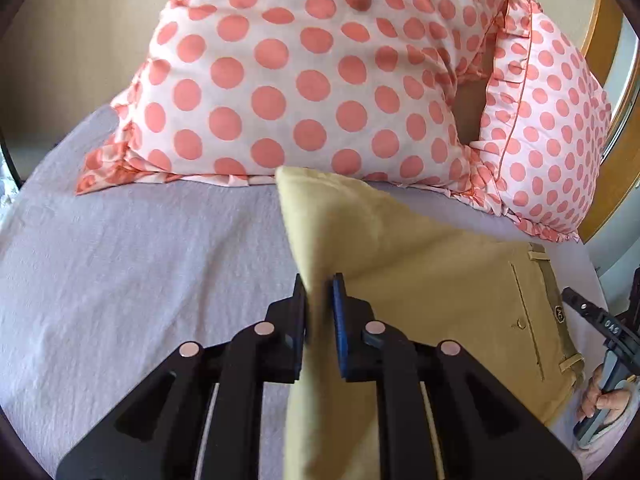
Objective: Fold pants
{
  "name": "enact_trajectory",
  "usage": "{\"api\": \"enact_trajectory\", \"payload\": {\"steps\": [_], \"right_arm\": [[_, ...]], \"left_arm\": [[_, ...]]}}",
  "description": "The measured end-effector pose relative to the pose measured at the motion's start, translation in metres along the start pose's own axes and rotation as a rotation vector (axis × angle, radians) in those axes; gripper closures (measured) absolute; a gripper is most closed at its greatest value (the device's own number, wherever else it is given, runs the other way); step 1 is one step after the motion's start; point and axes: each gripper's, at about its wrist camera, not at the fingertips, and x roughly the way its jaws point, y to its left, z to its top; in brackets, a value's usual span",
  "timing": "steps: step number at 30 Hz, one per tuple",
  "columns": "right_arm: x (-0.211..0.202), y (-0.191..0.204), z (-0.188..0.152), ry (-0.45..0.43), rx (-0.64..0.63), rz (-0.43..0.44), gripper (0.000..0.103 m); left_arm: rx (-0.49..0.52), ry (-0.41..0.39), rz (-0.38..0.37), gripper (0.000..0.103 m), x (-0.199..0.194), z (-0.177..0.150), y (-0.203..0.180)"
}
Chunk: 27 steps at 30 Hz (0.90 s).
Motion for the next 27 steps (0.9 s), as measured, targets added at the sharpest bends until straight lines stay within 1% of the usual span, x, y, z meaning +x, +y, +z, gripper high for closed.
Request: {"api": "enact_trajectory", "payload": {"steps": [1, 2, 3, 4, 5, 6, 7, 8, 9, 10, 11, 12, 13, 14, 15, 16, 17, 18, 20, 22, 23, 26, 27], "right_arm": [[-0.010, 0.000, -0.003, -0.023, 0.008, 0.032, 0.060], [-0.017, 0.002, -0.006, -0.033, 0.018, 0.083, 0.052], [-0.022, 0.006, -0.010, -0.022, 0.024, 0.142, 0.046], [-0.022, 0.011, -0.013, 0.000, 0.021, 0.183, 0.046], [-0.020, 0.017, -0.016, 0.025, 0.016, 0.208, 0.046], [-0.015, 0.024, -0.019, 0.053, 0.014, 0.219, 0.042], [-0.007, 0.030, -0.023, 0.087, 0.015, 0.219, 0.033], [-0.001, 0.035, -0.027, 0.113, 0.012, 0.206, 0.028], [0.005, 0.039, -0.030, 0.136, 0.002, 0.179, 0.020], [0.010, 0.043, -0.033, 0.152, -0.016, 0.147, 0.019], [0.008, 0.048, -0.034, 0.144, -0.038, 0.114, 0.019], [0.006, 0.053, -0.035, 0.149, -0.051, 0.075, 0.017], [0.004, 0.058, -0.036, 0.152, -0.065, 0.033, 0.012], [-0.003, 0.063, -0.040, 0.142, -0.086, -0.015, 0.008], [-0.011, 0.068, -0.046, 0.123, -0.111, -0.062, 0.001], [-0.020, 0.074, -0.054, 0.096, -0.140, -0.099, 0.001], [-0.030, 0.079, -0.064, 0.069, -0.166, -0.118, 0.001], [-0.038, 0.084, -0.074, 0.052, -0.187, -0.138, 0.001], [-0.051, 0.089, -0.096, 0.036, -0.206, -0.189, 0.001], [-0.057, 0.091, -0.115, 0.034, -0.211, -0.236, 0.001], [-0.058, 0.091, -0.122, 0.044, -0.204, -0.234, 0.001], [-0.056, 0.088, -0.138, 0.091, -0.154, -0.201, 0.001], [-0.057, 0.091, -0.141, 0.081, -0.159, -0.216, 0.001]], "left_arm": [[0.011, -0.034, 0.015, 0.088, -0.012, -0.006, 0.002], [0.019, -0.058, 0.004, 0.082, -0.024, -0.012, 0.002], [0.022, -0.067, -0.034, 0.073, -0.035, -0.018, -0.001], [0.020, -0.069, -0.080, 0.067, -0.043, -0.024, -0.005], [0.020, -0.057, -0.133, 0.059, -0.048, -0.030, -0.009], [0.025, -0.032, -0.182, 0.053, -0.049, -0.036, -0.014], [0.029, 0.004, -0.219, 0.050, -0.045, -0.042, -0.021], [0.034, 0.042, -0.238, 0.047, -0.037, -0.047, -0.028], [0.045, 0.077, -0.228, 0.045, -0.027, -0.053, -0.036], [0.058, 0.108, -0.192, 0.044, -0.016, -0.060, -0.041], [0.069, 0.133, -0.164, 0.045, -0.007, -0.066, -0.045], [0.092, 0.100, -0.142, 0.045, -0.009, -0.070, -0.049], [0.118, 0.089, -0.095, 0.045, -0.012, -0.073, -0.054], [0.139, 0.088, -0.065, 0.045, -0.015, -0.076, -0.057], [0.154, 0.080, -0.053, 0.040, -0.022, -0.081, -0.060], [0.163, 0.072, -0.046, 0.035, -0.029, -0.085, -0.061], [0.172, 0.064, -0.036, 0.025, -0.038, -0.092, -0.060], [0.181, 0.054, -0.022, 0.018, -0.048, -0.100, -0.060], [0.194, 0.039, -0.008, 0.016, -0.065, -0.118, -0.055], [0.181, 0.041, -0.004, 0.014, -0.078, -0.137, -0.048], [0.164, 0.051, 0.004, 0.012, -0.083, -0.146, -0.044], [0.097, 0.069, 0.013, 0.012, -0.090, -0.167, -0.033], [0.082, 0.052, 0.018, 0.012, -0.094, -0.172, -0.032]]}}
